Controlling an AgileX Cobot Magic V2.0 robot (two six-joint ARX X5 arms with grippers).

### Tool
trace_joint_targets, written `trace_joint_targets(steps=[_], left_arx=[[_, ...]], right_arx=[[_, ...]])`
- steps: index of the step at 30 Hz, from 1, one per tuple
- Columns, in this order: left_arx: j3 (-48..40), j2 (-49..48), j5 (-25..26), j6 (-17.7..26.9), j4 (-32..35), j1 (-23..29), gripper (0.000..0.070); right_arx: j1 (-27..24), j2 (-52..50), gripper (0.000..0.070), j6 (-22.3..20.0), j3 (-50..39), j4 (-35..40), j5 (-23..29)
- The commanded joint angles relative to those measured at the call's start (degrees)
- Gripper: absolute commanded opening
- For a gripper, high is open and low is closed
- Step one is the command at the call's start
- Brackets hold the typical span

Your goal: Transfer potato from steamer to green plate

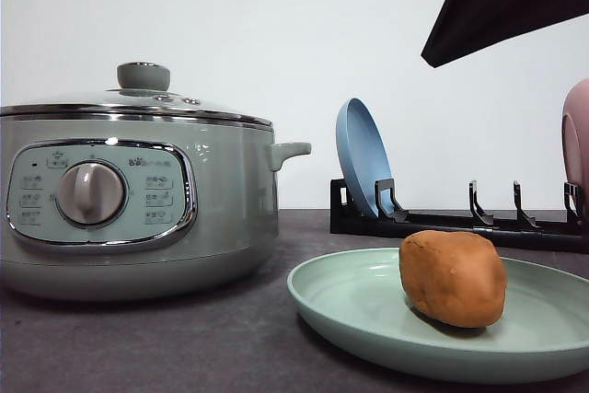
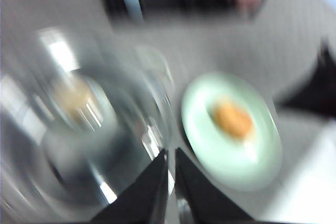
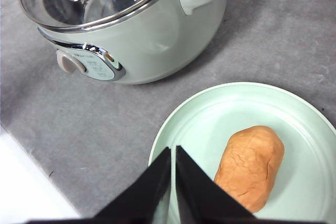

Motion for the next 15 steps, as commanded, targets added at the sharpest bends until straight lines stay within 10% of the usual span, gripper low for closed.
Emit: trace_joint_targets(steps=[1, 8, 15], left_arx=[[0.13, -2.92, 0.15, 2.33, 9.08, 1.82, 0.0015], [-10.24, -15.69, -0.83, 2.99, 35.07, 12.70, 0.0015], [-29.33, -29.89, -13.12, 3.37, 48.52, 20.04, 0.0015]], right_arx=[[0.52, 0.33, 0.0000, -0.30, 0.90, 0.55, 0.02], [0.52, 0.33, 0.0000, -0.30, 0.90, 0.55, 0.02], [0.52, 0.33, 0.0000, -0.30, 0.90, 0.55, 0.02]])
